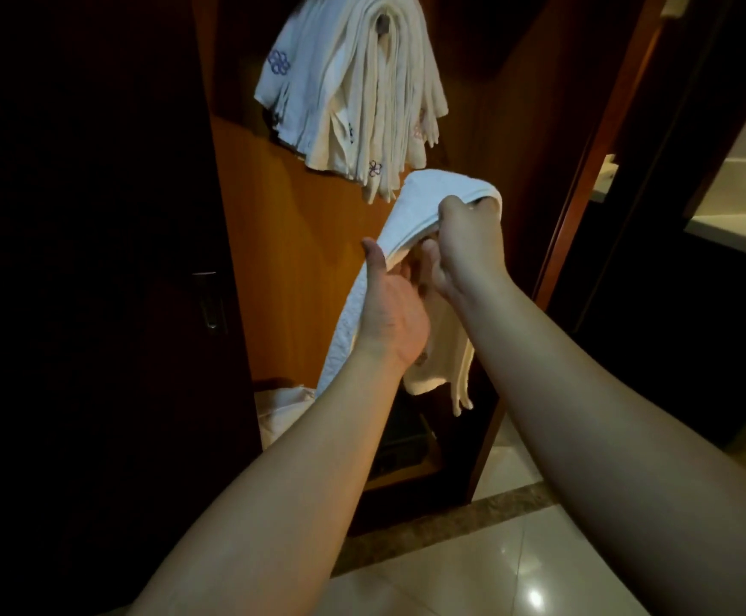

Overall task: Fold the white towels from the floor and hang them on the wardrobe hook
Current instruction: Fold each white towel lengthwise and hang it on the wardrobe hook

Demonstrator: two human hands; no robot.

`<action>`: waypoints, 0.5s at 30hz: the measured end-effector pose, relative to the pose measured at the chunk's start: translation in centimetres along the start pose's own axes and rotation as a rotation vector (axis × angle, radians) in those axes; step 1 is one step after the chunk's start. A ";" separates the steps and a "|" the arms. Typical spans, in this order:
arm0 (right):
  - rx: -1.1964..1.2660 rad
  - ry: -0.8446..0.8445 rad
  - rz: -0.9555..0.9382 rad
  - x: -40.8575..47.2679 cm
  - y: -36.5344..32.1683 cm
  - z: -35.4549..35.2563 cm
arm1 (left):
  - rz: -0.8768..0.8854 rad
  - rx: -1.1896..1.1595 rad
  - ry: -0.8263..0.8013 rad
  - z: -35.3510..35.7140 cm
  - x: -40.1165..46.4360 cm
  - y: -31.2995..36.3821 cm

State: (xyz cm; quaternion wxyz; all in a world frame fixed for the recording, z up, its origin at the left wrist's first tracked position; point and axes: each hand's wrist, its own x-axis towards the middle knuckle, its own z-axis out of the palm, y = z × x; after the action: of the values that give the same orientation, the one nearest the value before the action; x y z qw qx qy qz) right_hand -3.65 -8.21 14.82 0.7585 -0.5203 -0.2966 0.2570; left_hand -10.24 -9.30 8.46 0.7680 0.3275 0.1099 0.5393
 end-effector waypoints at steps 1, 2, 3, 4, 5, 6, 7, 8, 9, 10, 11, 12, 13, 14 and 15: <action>-0.034 -0.008 -0.015 0.1 -0.1 -0.2 | 0.029 -0.043 0.061 0.0 0.3 0.8; -0.050 -0.032 -0.024 0.3 -0.2 -0.4 | 0.042 -0.067 0.113 0.1 0.8 1.7; -0.044 -0.073 -0.027 0.5 -0.2 -0.5 | 0.046 -0.073 0.151 0.2 1.4 2.4; -0.036 -0.121 -0.028 0.7 -0.2 -0.6 | 0.043 -0.056 0.172 0.4 2.0 3.3; -0.050 -0.159 -0.031 0.8 -0.2 -0.7 | 0.040 -0.027 0.184 0.6 2.5 4.1; -0.081 -0.187 -0.046 1.1 -0.2 -0.5 | 0.039 0.005 0.199 0.9 3.1 5.0; -0.120 -0.208 -0.066 1.2 -0.1 -0.6 | 0.044 0.029 0.224 1.0 3.6 5.8; -0.153 -0.224 -0.093 1.4 -0.1 -0.5 | 0.058 0.054 0.251 1.3 4.2 6.7; -0.188 -0.242 -0.113 1.4 0.1 -0.6 | 0.075 0.078 0.278 1.4 4.6 7.5; -0.222 -0.254 -0.130 1.6 0.3 -0.4 | 0.087 0.103 0.297 1.6 5.0 8.3; -0.250 -0.257 -0.139 1.6 0.4 0.0 | 0.090 0.127 0.301 1.8 5.4 9.1; -0.258 -0.252 -0.134 1.8 0.6 0.4 | 0.085 0.140 0.296 2.2 5.9 9.9; -0.230 -0.243 -0.118 1.8 0.8 0.9 | 0.075 0.147 0.282 2.5 6.3 10.7; -0.148 -0.235 -0.086 1.9 0.9 1.4 | 0.064 0.150 0.266 2.8 6.7 11.4; -0.017 -0.228 -0.047 2.1 1.1 1.8 | 0.055 0.159 0.248 3.2 7.1 12.2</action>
State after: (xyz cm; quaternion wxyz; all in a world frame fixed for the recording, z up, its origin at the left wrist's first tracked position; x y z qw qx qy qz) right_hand -3.63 -5.26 14.72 0.7211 -0.4869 -0.3953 0.2944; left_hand -15.01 -1.67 19.74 0.7050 0.3212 0.2375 0.5860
